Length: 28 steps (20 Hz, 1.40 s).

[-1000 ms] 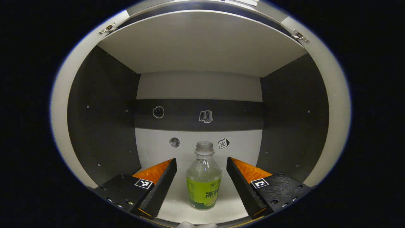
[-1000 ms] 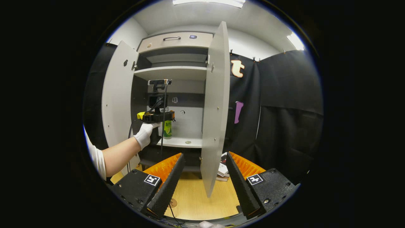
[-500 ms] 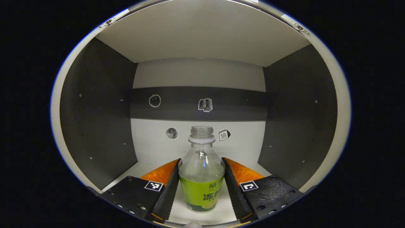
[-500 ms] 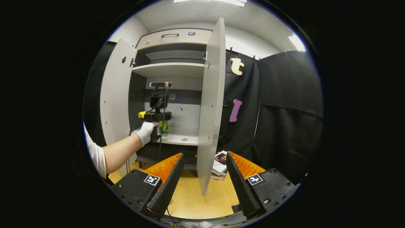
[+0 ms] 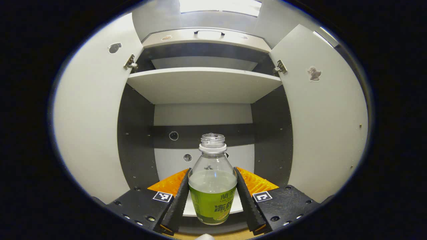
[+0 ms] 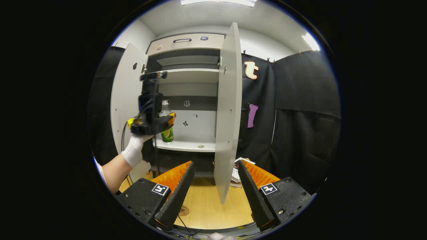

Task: Grasp the bottle in the cabinet with the left hand and place it on the coaster, then close the right door with the right hand and the left door with the left hand.

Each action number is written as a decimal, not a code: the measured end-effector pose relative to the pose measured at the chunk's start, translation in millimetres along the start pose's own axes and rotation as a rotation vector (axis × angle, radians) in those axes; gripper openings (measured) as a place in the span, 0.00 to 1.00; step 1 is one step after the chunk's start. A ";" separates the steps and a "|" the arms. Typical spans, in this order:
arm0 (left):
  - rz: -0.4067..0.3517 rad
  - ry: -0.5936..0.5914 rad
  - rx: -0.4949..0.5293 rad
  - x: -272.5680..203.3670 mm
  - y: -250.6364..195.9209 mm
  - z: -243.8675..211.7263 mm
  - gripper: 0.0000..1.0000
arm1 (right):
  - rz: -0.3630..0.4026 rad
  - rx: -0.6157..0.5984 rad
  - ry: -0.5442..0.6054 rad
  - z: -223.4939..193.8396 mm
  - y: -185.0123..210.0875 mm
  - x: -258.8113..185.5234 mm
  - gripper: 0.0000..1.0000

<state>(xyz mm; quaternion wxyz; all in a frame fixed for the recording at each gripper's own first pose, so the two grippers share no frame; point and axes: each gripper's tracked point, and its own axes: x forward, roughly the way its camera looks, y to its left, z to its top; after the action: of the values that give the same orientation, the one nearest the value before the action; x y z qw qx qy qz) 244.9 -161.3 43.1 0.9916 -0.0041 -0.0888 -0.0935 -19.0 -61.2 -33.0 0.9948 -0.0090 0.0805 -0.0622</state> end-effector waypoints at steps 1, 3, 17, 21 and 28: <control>-0.001 -0.011 0.004 -17.8 0.8 -0.4 0.69 | 0.002 0.002 0.007 -5.2 1.7 -1.7 0.82; -0.003 -0.049 0.008 -48.8 0.2 -6.5 0.72 | 0.015 0.019 0.018 -13.2 5.7 -5.7 0.82; -0.197 0.029 -0.003 -159.5 -75.2 -168.1 0.72 | -0.059 -0.022 0.170 -75.7 -43.2 -20.7 0.82; -0.215 0.112 -0.062 -175.4 -91.7 -229.6 0.72 | -0.049 -0.038 0.207 -87.0 -45.5 -12.0 0.82; -0.186 0.217 -0.094 -184.4 -86.9 -327.9 0.73 | -0.005 -0.088 0.265 -105.2 -35.5 6.9 0.82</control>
<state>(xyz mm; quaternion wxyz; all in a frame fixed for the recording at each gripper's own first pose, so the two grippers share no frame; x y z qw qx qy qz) 107.9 -220.6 -313.0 0.9812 -0.0320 0.0232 -0.1887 -33.6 -98.1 -137.0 0.9739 -0.0445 0.2139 -0.0616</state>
